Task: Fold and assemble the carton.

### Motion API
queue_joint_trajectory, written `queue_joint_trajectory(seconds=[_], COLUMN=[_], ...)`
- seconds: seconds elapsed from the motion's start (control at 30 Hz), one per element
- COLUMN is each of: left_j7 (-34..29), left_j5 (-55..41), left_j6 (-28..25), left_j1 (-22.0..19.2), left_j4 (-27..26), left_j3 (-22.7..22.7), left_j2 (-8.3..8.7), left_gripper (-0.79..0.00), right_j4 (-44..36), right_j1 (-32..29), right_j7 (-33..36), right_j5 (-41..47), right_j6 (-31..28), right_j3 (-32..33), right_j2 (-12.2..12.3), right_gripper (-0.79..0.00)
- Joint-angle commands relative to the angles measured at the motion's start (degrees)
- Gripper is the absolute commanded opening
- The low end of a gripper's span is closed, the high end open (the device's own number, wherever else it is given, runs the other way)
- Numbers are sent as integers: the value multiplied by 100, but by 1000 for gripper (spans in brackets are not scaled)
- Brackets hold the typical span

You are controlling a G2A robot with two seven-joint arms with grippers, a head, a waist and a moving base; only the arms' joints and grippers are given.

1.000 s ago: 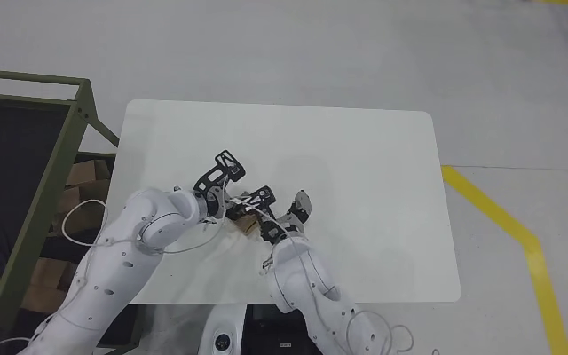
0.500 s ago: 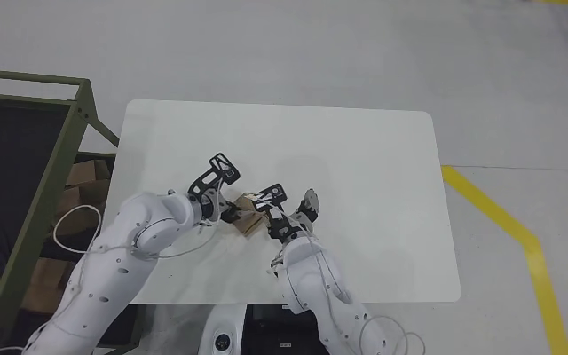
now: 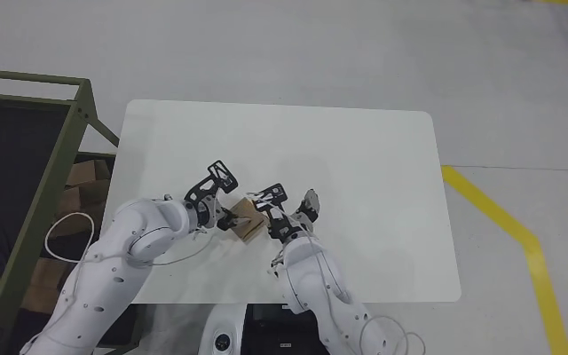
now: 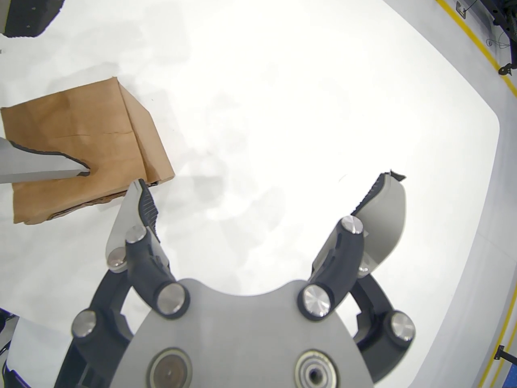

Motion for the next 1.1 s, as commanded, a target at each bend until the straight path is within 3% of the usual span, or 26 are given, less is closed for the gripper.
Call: queue_joint_trajectory(seconds=[0.0,0.23,1.07], left_j7=[-26,-53,24], left_j5=[29,83,-6], left_j6=[13,76,-97], left_j1=[-35,-151,-23], left_j4=[24,68,-25], left_j3=[51,176,9], left_j2=[-6,-26,4], left_gripper=[0,0,0], right_j4=[-10,3,275], right_j1=[-8,6,184], right_j7=[-7,-240,50], right_j5=[10,339,10], right_j6=[-22,-78,-90], right_j3=[6,-26,-204], right_j2=[3,9,-51], right_gripper=[0,0,0])
